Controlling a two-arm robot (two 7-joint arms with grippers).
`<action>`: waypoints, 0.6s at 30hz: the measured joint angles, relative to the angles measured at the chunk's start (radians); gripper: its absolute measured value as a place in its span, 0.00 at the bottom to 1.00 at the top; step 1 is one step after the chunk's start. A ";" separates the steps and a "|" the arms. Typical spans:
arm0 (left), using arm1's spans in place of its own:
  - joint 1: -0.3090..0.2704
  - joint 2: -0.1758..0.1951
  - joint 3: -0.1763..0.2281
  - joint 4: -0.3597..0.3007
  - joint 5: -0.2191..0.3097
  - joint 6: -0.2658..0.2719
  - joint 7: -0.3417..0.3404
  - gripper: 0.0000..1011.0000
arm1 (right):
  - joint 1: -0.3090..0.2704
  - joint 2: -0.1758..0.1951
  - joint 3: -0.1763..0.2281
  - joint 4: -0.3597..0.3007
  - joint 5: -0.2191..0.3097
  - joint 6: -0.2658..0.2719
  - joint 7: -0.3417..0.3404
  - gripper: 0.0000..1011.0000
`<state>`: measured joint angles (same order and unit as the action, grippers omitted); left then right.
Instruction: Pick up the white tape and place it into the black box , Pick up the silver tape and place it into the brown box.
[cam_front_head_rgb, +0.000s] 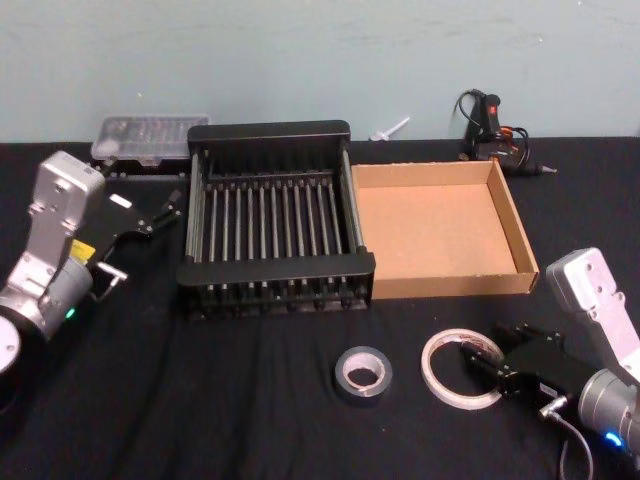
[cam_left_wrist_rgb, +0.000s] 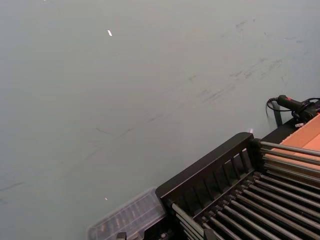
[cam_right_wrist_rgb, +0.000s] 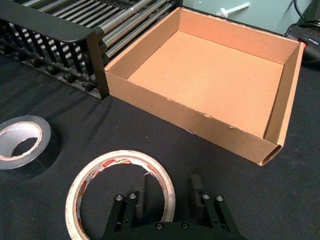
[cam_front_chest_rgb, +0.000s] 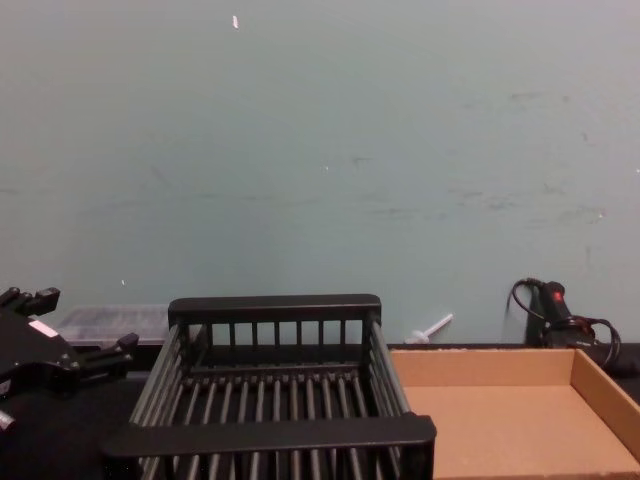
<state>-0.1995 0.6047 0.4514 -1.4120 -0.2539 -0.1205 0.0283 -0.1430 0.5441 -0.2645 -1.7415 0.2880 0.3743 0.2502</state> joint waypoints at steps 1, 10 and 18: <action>0.000 0.000 0.000 0.000 0.000 0.000 0.000 0.99 | 0.000 0.000 0.000 0.000 0.000 0.000 0.000 0.58; 0.000 0.000 0.000 0.000 0.000 0.000 0.000 0.99 | 0.000 0.000 0.000 0.000 0.001 0.000 0.000 0.28; 0.000 0.000 0.000 0.000 0.000 0.000 0.000 0.99 | 0.000 0.000 0.000 0.000 0.002 0.000 0.000 0.09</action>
<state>-0.1995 0.6047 0.4514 -1.4120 -0.2539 -0.1206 0.0283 -0.1430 0.5445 -0.2646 -1.7415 0.2896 0.3743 0.2498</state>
